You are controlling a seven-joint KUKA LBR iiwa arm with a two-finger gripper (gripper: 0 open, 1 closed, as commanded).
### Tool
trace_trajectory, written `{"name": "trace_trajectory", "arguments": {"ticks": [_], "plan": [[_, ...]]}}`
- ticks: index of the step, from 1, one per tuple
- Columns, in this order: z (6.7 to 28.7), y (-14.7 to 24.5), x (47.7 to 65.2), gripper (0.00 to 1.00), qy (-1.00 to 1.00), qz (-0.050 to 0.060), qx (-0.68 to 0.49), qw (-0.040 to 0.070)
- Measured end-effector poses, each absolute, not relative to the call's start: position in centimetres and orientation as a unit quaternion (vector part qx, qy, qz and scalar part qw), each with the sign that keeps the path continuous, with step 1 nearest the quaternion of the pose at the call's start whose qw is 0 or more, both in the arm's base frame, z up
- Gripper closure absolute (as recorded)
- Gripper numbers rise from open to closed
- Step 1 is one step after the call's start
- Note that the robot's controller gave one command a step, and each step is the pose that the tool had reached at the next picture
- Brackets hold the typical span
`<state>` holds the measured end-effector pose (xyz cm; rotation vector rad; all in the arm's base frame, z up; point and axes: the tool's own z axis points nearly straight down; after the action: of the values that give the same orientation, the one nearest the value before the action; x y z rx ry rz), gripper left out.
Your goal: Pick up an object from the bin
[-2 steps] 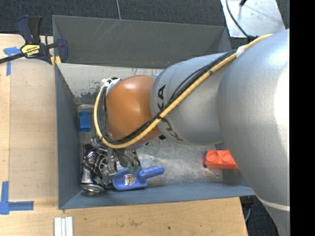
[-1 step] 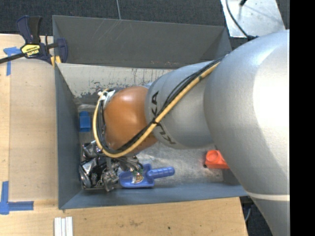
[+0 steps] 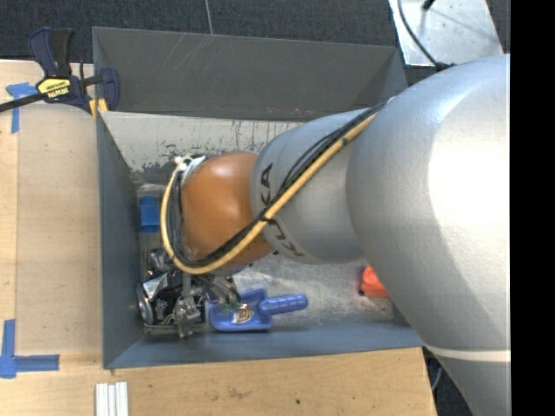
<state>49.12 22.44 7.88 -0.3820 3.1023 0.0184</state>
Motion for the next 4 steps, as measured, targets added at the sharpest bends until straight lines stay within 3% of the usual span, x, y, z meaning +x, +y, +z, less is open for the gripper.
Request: {"name": "trace_trajectory", "arguments": {"ticks": [1,2,4], "plan": [[7.80,22.17,49.72,0.00,0.973,0.005,-0.231,0.009],[8.36,22.81,49.19,1.00,0.992,0.003,-0.125,0.002],[8.49,22.80,49.18,1.00,0.992,0.003,-0.125,0.002]]}}
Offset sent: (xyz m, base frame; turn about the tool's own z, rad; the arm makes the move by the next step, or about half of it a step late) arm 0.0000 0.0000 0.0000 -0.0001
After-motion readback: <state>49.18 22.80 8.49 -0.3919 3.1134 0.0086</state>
